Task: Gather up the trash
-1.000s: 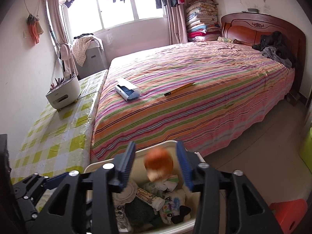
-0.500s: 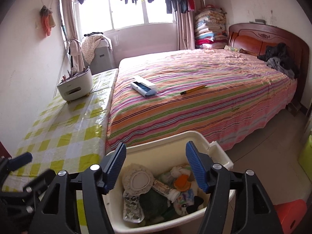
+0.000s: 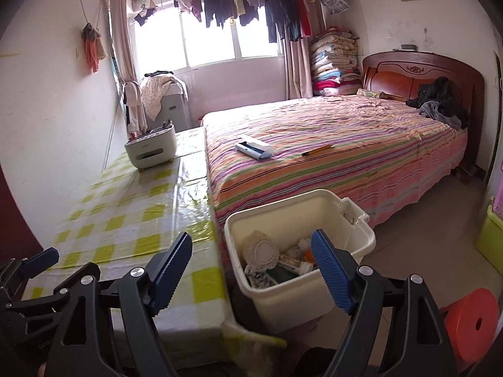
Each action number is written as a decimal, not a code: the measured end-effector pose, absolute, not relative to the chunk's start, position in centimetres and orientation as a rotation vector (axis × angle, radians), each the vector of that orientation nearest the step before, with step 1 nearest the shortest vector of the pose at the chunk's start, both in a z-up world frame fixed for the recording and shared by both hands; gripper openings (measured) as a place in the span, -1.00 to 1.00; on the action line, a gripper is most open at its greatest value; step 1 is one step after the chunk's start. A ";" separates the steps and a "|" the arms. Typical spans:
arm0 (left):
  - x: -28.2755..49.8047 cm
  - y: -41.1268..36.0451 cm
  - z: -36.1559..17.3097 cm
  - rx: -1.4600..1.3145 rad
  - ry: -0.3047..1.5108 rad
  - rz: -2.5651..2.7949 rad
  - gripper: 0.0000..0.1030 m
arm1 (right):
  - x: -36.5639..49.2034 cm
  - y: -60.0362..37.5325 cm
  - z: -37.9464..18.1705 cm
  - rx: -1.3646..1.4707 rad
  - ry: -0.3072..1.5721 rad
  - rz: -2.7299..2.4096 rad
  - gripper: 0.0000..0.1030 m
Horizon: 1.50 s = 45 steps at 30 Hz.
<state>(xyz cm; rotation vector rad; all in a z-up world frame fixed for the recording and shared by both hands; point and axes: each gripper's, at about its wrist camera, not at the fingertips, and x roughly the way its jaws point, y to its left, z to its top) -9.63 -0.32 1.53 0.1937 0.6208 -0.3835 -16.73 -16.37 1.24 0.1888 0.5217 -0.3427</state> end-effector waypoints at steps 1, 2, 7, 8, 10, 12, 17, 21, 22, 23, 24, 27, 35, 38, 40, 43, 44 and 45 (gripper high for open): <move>-9.9 0.1 1.4 0.193 0.621 -0.387 0.59 | -16.8 -15.9 1.4 0.178 0.528 -0.345 0.48; -10.2 0.7 1.3 0.189 0.625 -0.390 0.59 | -16.8 -15.3 1.5 0.170 0.533 -0.341 0.48; -9.9 3.0 0.9 0.166 0.643 -0.365 0.59 | -17.0 -13.8 2.0 0.188 0.521 -0.325 0.48; -9.7 3.3 0.9 0.159 0.653 -0.372 0.59 | -16.9 -13.5 2.0 0.187 0.524 -0.321 0.48; -9.2 3.6 1.0 0.153 0.666 -0.374 0.59 | -16.8 -12.8 2.0 0.175 0.531 -0.316 0.48; -8.6 3.8 1.0 0.143 0.663 -0.360 0.59 | -16.6 -12.5 2.0 0.163 0.533 -0.316 0.48; -7.5 2.5 0.9 0.171 0.692 -0.365 0.59 | -16.2 -13.1 2.0 0.180 0.540 -0.352 0.48; -7.3 1.0 1.3 0.206 0.690 -0.372 0.59 | -16.2 -14.6 2.0 0.215 0.547 -0.388 0.48; -7.2 0.6 1.5 0.212 0.690 -0.373 0.59 | -16.2 -15.0 2.0 0.218 0.550 -0.393 0.48; -7.2 0.3 1.5 0.218 0.692 -0.374 0.59 | -16.3 -15.4 2.0 0.223 0.554 -0.399 0.48; -7.1 0.0 1.6 0.224 0.697 -0.376 0.59 | -16.3 -15.8 2.0 0.230 0.557 -0.405 0.48; -6.9 -0.8 1.5 0.245 0.706 -0.381 0.59 | -16.6 -17.0 1.7 0.254 0.558 -0.419 0.48; -7.2 -2.8 1.1 0.324 0.713 -0.372 0.59 | -17.0 -19.0 0.6 0.291 0.562 -0.404 0.48; -7.2 -3.5 0.7 0.355 0.721 -0.368 0.59 | -16.5 -19.4 0.3 0.294 0.570 -0.400 0.48; -7.1 -3.9 0.5 0.369 0.729 -0.368 0.59 | -16.1 -19.6 0.2 0.303 0.576 -0.395 0.48; -6.9 -4.3 0.2 0.384 0.734 -0.365 0.59 | -15.7 -19.8 -0.1 0.308 0.581 -0.396 0.48; -6.9 -4.4 0.1 0.387 0.736 -0.366 0.59 | -15.5 -19.9 -0.2 0.310 0.584 -0.395 0.48; -6.8 -4.5 0.1 0.392 0.737 -0.367 0.59 | -15.3 -20.1 -0.4 0.314 0.588 -0.395 0.48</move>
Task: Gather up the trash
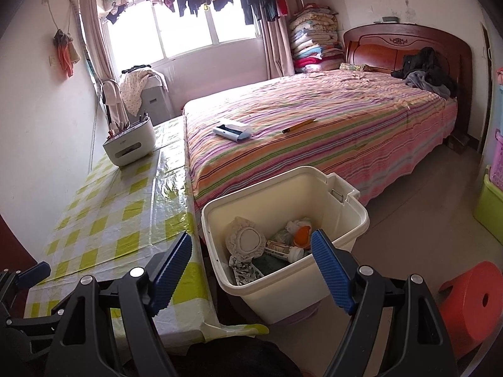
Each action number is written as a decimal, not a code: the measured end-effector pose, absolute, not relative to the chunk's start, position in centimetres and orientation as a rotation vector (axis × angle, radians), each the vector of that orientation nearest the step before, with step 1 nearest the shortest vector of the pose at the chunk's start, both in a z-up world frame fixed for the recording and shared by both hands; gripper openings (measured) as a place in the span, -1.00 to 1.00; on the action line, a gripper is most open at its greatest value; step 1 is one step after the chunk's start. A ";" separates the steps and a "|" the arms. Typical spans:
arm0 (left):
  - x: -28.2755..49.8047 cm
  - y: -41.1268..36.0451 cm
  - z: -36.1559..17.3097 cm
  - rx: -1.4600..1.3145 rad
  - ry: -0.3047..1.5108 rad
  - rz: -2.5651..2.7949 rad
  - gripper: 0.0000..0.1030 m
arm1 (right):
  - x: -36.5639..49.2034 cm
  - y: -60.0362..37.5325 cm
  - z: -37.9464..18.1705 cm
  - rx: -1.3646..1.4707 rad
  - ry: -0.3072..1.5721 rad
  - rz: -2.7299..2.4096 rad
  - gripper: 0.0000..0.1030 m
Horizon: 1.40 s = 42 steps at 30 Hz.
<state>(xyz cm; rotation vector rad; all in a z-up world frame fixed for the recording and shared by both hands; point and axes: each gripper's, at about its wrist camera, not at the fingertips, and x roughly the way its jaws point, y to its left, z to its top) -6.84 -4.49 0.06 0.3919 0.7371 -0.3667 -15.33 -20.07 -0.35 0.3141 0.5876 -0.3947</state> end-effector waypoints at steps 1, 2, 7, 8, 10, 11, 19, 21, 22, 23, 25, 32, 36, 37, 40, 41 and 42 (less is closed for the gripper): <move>-6.8 -4.6 0.0 0.398 0.735 -0.365 0.59 | -15.3 -20.2 -0.4 0.317 0.588 -0.395 0.48; -6.8 -4.6 0.0 0.403 0.733 -0.363 0.59 | -15.2 -20.2 -0.5 0.317 0.588 -0.395 0.48; -6.5 -4.7 -0.1 0.411 0.730 -0.360 0.59 | -14.6 -20.4 -0.8 0.323 0.595 -0.390 0.48; -6.4 -4.7 -0.1 0.413 0.727 -0.356 0.59 | -14.5 -20.3 -0.8 0.321 0.598 -0.389 0.48; -6.2 -4.7 -0.1 0.412 0.735 -0.358 0.59 | -14.4 -20.3 -1.0 0.319 0.603 -0.386 0.48; -6.1 -4.6 -0.1 0.404 0.742 -0.365 0.59 | -14.3 -20.2 -1.0 0.317 0.604 -0.385 0.48; -5.7 -4.0 -0.2 0.396 0.741 -0.354 0.59 | -13.8 -19.5 -0.8 0.288 0.612 -0.378 0.48; -5.8 -3.9 -0.2 0.399 0.737 -0.359 0.59 | -13.6 -19.2 -0.8 0.279 0.614 -0.376 0.48; -5.8 -3.9 -0.2 0.400 0.734 -0.361 0.59 | -13.6 -19.1 -0.8 0.277 0.614 -0.375 0.48; -5.8 -3.8 -0.2 0.400 0.735 -0.364 0.59 | -13.5 -19.0 -0.7 0.274 0.616 -0.374 0.48; -5.8 -3.7 -0.3 0.403 0.745 -0.378 0.59 | -13.4 -18.8 -0.6 0.269 0.619 -0.373 0.48; -5.9 -3.0 -0.3 0.385 0.750 -0.388 0.59 | -13.2 -17.9 -0.3 0.240 0.625 -0.378 0.48; -5.8 -2.6 -0.4 0.381 0.764 -0.387 0.59 | -13.1 -17.4 -0.2 0.232 0.630 -0.374 0.48; -5.8 -2.5 -0.5 0.380 0.766 -0.386 0.59 | -13.1 -17.3 -0.2 0.229 0.631 -0.372 0.48; -5.8 -2.1 -0.7 0.375 0.775 -0.380 0.59 | -12.9 -16.8 -0.1 0.218 0.636 -0.364 0.48; -5.8 -2.1 -0.7 0.376 0.777 -0.379 0.59 | -12.8 -16.7 -0.1 0.215 0.638 -0.358 0.48; -5.8 -2.0 -0.7 0.376 0.781 -0.377 0.59 | -12.8 -16.6 -0.1 0.213 0.637 -0.357 0.48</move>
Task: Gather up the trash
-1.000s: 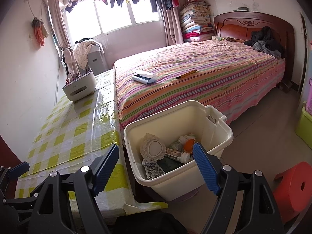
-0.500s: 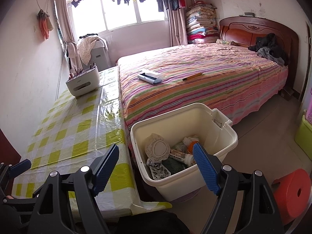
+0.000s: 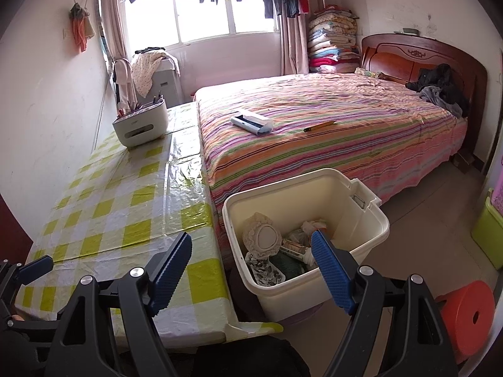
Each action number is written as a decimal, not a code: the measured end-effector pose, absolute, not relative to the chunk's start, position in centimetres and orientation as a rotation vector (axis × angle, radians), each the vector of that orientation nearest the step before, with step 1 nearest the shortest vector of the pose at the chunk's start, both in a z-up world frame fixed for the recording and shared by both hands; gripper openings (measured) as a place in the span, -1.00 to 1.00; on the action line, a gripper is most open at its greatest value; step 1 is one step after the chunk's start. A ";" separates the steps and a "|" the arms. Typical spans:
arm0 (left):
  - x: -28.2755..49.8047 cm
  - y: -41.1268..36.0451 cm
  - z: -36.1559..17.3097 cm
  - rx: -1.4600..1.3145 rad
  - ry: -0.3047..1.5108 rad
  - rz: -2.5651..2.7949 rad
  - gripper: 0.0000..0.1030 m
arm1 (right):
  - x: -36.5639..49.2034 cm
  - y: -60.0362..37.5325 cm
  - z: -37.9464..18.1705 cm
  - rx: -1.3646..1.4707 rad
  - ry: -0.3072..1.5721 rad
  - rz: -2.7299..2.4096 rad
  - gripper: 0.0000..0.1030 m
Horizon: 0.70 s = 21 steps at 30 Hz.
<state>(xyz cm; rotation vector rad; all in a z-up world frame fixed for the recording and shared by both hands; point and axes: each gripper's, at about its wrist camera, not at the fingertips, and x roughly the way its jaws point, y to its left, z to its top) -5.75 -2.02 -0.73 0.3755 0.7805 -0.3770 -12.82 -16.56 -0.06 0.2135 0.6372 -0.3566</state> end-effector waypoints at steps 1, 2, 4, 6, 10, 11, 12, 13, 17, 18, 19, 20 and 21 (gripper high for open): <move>-5.7 -2.0 -0.8 0.375 0.782 -0.373 0.59 | -12.8 -16.4 0.0 0.211 0.637 -0.355 0.48; -5.7 -1.9 -0.8 0.374 0.783 -0.371 0.59 | -12.8 -16.3 0.0 0.206 0.636 -0.354 0.48; -5.6 -1.8 -0.8 0.372 0.789 -0.371 0.59 | -12.7 -16.2 -0.1 0.205 0.636 -0.352 0.48; -5.6 -1.8 -0.9 0.371 0.790 -0.367 0.59 | -12.6 -16.2 -0.1 0.207 0.638 -0.351 0.48; -5.6 -2.1 -1.0 0.377 0.797 -0.370 0.59 | -12.4 -16.4 -0.3 0.209 0.645 -0.353 0.48; -5.7 -2.2 -1.1 0.382 0.798 -0.371 0.59 | -12.5 -16.5 -0.3 0.210 0.646 -0.355 0.48; -5.7 -2.4 -1.1 0.388 0.799 -0.373 0.59 | -12.5 -16.5 -0.4 0.212 0.648 -0.357 0.48; -5.7 -2.5 -1.2 0.393 0.799 -0.375 0.59 | -12.5 -16.6 -0.4 0.214 0.648 -0.357 0.48; -5.9 -3.0 -1.3 0.404 0.800 -0.382 0.59 | -12.7 -17.2 -0.7 0.225 0.653 -0.363 0.48; -6.0 -3.1 -1.3 0.407 0.799 -0.382 0.59 | -12.8 -17.4 -0.9 0.229 0.655 -0.366 0.48; -6.0 -3.3 -1.3 0.411 0.799 -0.382 0.59 | -12.8 -17.5 -0.9 0.230 0.655 -0.367 0.48; -6.0 -3.3 -1.4 0.413 0.800 -0.383 0.59 | -12.9 -17.6 -1.0 0.234 0.656 -0.369 0.48; -6.0 -3.4 -1.4 0.415 0.803 -0.385 0.59 | -12.9 -17.8 -1.1 0.238 0.657 -0.372 0.48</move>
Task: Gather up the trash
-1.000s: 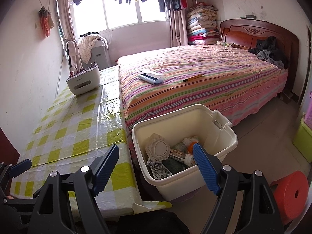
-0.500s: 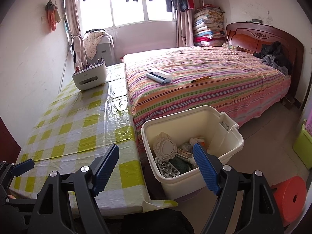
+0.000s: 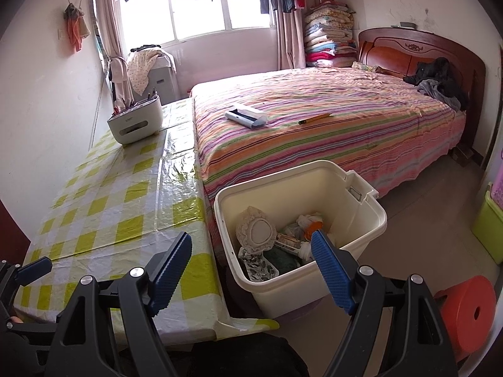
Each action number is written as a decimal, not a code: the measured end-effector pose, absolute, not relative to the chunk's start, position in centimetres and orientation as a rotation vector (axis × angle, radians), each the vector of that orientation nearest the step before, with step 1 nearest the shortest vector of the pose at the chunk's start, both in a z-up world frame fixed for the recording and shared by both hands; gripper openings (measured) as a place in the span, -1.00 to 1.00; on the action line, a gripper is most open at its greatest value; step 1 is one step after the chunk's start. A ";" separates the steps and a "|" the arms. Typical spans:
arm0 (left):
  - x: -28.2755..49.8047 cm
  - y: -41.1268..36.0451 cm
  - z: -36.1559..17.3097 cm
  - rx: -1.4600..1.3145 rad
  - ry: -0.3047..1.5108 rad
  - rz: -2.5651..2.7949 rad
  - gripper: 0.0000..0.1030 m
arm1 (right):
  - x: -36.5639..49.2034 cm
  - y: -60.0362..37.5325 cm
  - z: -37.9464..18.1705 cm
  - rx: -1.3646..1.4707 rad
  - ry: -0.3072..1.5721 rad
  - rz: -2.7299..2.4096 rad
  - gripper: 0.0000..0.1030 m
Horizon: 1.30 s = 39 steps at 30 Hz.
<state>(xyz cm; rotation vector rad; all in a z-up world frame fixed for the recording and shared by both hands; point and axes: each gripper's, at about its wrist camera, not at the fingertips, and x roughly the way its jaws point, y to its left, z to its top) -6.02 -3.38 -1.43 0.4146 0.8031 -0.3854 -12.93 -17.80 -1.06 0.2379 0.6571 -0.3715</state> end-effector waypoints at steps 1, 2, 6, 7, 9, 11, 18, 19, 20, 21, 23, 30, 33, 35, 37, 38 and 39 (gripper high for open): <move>-6.1 -3.5 -1.5 0.417 0.806 -0.387 0.59 | -13.0 -17.9 -1.1 0.240 0.657 -0.372 0.48; -6.0 -3.6 -1.5 0.419 0.807 -0.387 0.59 | -13.1 -18.1 -1.2 0.244 0.659 -0.374 0.48; -6.2 -4.0 -1.7 0.431 0.813 -0.392 0.59 | -13.3 -18.5 -1.5 0.251 0.663 -0.378 0.48; -6.3 -4.2 -1.7 0.436 0.813 -0.393 0.59 | -13.3 -18.6 -1.6 0.253 0.665 -0.378 0.48; -6.4 -4.4 -1.8 0.442 0.813 -0.396 0.59 | -13.4 -18.8 -1.7 0.258 0.666 -0.379 0.48; -6.5 -4.6 -1.8 0.448 0.812 -0.398 0.59 | -13.5 -18.9 -1.8 0.262 0.667 -0.381 0.48; -6.7 -5.5 -2.0 0.466 0.816 -0.416 0.59 | -13.7 -19.7 -2.1 0.272 0.673 -0.388 0.48; -6.7 -5.7 -2.1 0.467 0.818 -0.420 0.59 | -13.7 -19.8 -2.1 0.275 0.674 -0.390 0.48; -6.8 -5.9 -2.1 0.471 0.820 -0.427 0.59 | -13.7 -19.9 -2.2 0.277 0.674 -0.391 0.48; -6.8 -6.0 -2.1 0.474 0.821 -0.432 0.59 | -13.8 -20.1 -2.3 0.280 0.675 -0.394 0.48; -7.0 -6.4 -2.2 0.483 0.820 -0.436 0.59 | -13.9 -20.3 -2.4 0.283 0.677 -0.397 0.48; -7.1 -7.4 -2.6 0.509 0.824 -0.447 0.59 | -14.0 -21.2 -2.7 0.296 0.684 -0.404 0.48; -7.2 -7.6 -2.7 0.513 0.826 -0.451 0.59 | -14.1 -21.4 -2.8 0.298 0.687 -0.406 0.48; -7.2 -7.7 -2.7 0.515 0.827 -0.455 0.59 | -14.1 -21.5 -2.9 0.299 0.687 -0.407 0.48; -7.3 -7.9 -2.7 0.516 0.830 -0.465 0.59 | -14.1 -21.6 -2.9 0.299 0.688 -0.408 0.48; -7.3 -8.0 -2.8 0.518 0.832 -0.470 0.59 | -14.2 -21.6 -2.9 0.300 0.688 -0.407 0.48; -7.4 -8.1 -2.8 0.517 0.832 -0.476 0.59 | -14.2 -21.7 -2.9 0.300 0.687 -0.407 0.48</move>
